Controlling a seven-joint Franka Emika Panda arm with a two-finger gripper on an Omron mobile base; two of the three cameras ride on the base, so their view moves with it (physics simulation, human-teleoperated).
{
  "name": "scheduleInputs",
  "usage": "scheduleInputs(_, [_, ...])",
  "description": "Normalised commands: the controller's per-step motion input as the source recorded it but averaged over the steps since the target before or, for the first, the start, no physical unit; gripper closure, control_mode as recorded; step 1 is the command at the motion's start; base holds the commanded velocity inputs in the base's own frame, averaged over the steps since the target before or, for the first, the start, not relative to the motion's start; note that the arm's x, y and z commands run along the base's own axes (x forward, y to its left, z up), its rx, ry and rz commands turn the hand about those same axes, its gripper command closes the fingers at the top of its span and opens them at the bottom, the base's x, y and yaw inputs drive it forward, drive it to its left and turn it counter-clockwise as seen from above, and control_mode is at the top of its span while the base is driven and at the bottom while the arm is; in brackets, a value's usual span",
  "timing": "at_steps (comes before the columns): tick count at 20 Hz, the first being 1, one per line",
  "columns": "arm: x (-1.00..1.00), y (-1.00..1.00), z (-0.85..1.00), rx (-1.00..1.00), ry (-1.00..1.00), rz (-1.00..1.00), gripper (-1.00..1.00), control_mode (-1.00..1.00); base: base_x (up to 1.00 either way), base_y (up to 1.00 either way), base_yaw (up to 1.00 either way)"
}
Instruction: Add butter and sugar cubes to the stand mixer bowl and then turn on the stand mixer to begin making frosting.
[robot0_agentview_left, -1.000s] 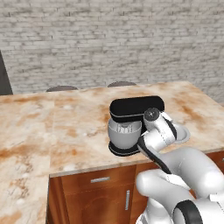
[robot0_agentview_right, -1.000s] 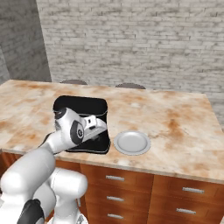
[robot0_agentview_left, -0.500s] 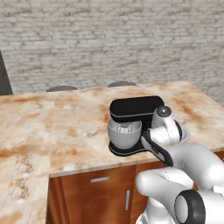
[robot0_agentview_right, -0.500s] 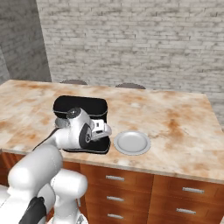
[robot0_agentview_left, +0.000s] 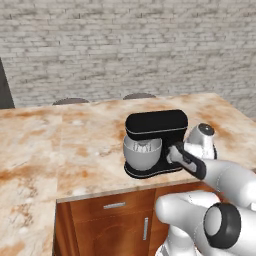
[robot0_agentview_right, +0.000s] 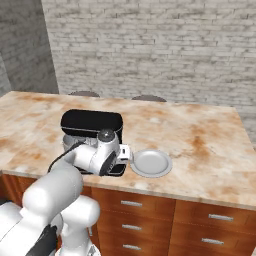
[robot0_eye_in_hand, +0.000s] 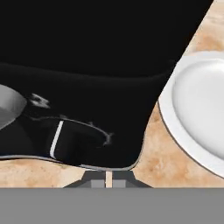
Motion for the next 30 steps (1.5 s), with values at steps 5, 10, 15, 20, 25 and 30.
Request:
scheduleInputs(5, [-0.01, 0.02, -0.64, 0.29, 0.0, 0.0, 1.0, -1.0, 0.0, 0.0, 0.0])
scheduleInputs(10, [0.0, 0.33, -0.31, 0.27, 0.0, 0.0, 1.0, -1.0, 0.0, 0.0, 0.0])
scheduleInputs(15, [-0.22, 0.46, -0.02, 0.24, -0.07, 0.0, 1.0, -1.0, 0.0, 0.0, 0.0])
scheduleInputs(20, [-0.2, 0.42, 0.22, 0.2, -0.17, 0.0, 1.0, -1.0, 0.0, 0.0, 0.0])
scheduleInputs(25, [-0.18, 0.18, 0.46, 0.12, -0.23, -0.01, 1.0, -1.0, 0.0, 0.0, 0.0])
scheduleInputs(30, [-0.01, 0.19, 0.3, 0.11, -0.12, -0.04, 1.0, -1.0, 0.0, 0.0, 0.0])
